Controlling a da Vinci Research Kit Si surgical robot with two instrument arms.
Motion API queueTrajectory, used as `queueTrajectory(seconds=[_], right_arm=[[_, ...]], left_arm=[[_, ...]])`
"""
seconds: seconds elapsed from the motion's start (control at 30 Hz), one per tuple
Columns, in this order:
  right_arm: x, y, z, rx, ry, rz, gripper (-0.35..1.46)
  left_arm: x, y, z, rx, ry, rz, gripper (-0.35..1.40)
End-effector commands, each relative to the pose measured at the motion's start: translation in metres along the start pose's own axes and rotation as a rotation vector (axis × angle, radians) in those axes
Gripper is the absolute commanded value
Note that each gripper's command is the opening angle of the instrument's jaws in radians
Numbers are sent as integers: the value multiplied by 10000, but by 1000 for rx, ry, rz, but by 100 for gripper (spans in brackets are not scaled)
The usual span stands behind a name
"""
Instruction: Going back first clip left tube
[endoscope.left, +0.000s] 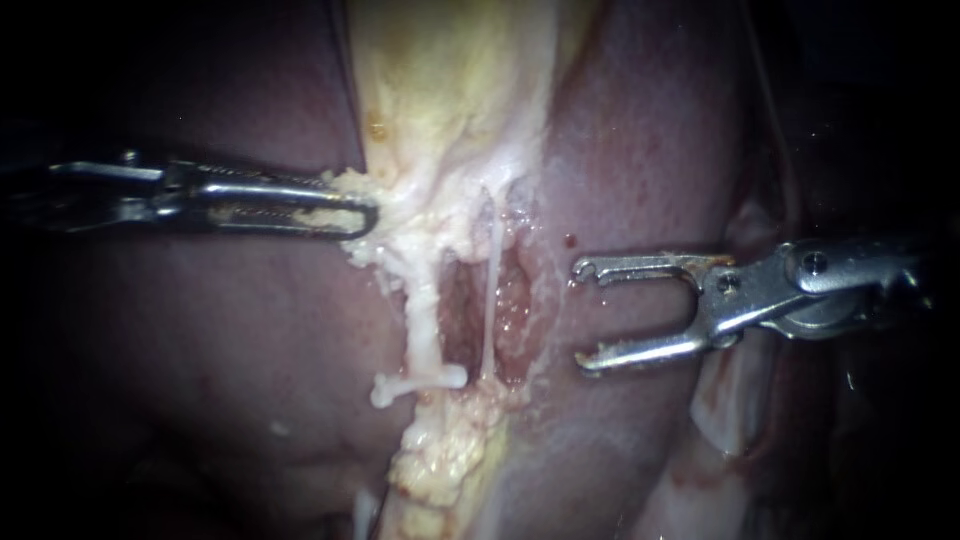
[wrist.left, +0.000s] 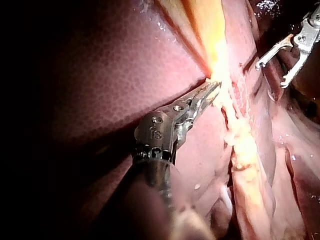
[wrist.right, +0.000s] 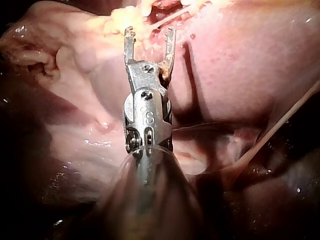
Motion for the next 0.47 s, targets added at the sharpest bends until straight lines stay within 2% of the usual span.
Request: queueTrajectory(seconds=[0.03,0.47], right_arm=[[0,0,0,0,0,0,50],[1,-1,1,0,0,0,50]], left_arm=[[-2,0,2,3,-1,1,-35],[-6,-5,6,1,-2,4,-35]])
